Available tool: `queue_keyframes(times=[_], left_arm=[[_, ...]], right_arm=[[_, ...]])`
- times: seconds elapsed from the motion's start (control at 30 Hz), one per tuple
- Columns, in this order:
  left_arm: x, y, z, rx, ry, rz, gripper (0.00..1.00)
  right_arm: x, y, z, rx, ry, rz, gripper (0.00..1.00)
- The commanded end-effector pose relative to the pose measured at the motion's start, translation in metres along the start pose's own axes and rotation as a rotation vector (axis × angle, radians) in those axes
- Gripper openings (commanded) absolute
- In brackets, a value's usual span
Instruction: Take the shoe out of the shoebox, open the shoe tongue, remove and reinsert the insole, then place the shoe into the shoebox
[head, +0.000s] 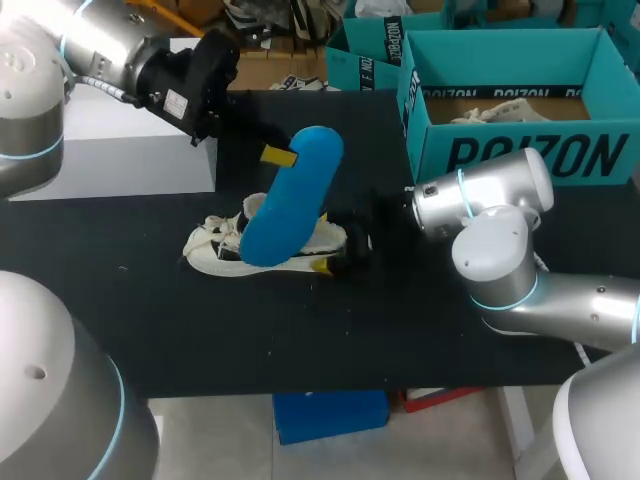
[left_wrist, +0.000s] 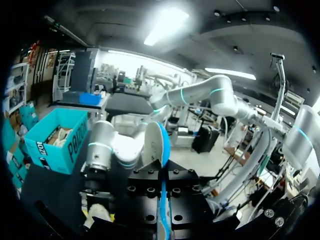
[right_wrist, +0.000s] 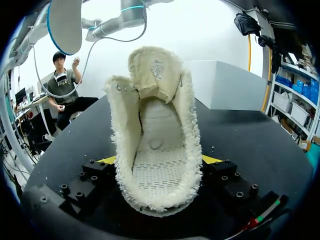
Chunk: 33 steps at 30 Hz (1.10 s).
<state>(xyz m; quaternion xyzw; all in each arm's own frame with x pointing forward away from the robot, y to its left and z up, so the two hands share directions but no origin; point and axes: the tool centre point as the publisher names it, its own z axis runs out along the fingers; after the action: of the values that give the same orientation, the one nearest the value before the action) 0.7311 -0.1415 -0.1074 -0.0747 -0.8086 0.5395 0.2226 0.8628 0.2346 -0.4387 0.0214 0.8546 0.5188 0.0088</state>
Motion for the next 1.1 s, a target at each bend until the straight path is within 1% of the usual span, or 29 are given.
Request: queue_keyframes(times=[0.03,0.5,0.57,0.7,0.87,0.9,1.0,1.07,1.1], left_arm=[[-0.005,0.002,-0.001,0.0,0.037,0.002,0.0],[-0.005,0.002,-0.001,0.0,0.037,0.002,0.0],[-0.003,-0.003,-0.006,0.061,0.036,-0.02,0.0],[0.003,-0.023,-0.014,0.207,0.028,-0.027,0.0],[0.008,-0.043,-0.021,0.327,0.001,-0.017,0.0],[0.008,-0.046,-0.023,0.367,0.001,-0.024,0.0],[0.01,-0.055,-0.028,0.427,-0.01,-0.023,0.0],[0.012,-0.059,-0.028,0.44,-0.015,-0.023,0.0],[0.013,-0.061,-0.028,0.473,0.003,-0.04,0.0]], right_arm=[[-0.002,-0.003,0.001,0.001,0.0,0.0,0.0],[-0.002,-0.003,0.001,0.001,0.0,0.0,0.0],[-0.002,-0.003,0.001,0.001,0.0,0.0,0.0],[-0.002,-0.003,0.001,0.001,0.0,0.0,0.0],[-0.002,-0.003,0.001,0.001,0.0,0.0,0.0],[-0.002,-0.003,0.001,0.001,0.0,0.0,0.0],[-0.002,-0.003,0.001,0.001,0.0,0.0,0.0],[-0.002,-0.003,0.001,0.001,0.0,0.0,0.0],[-0.002,-0.003,0.001,0.001,0.0,0.0,0.0]])
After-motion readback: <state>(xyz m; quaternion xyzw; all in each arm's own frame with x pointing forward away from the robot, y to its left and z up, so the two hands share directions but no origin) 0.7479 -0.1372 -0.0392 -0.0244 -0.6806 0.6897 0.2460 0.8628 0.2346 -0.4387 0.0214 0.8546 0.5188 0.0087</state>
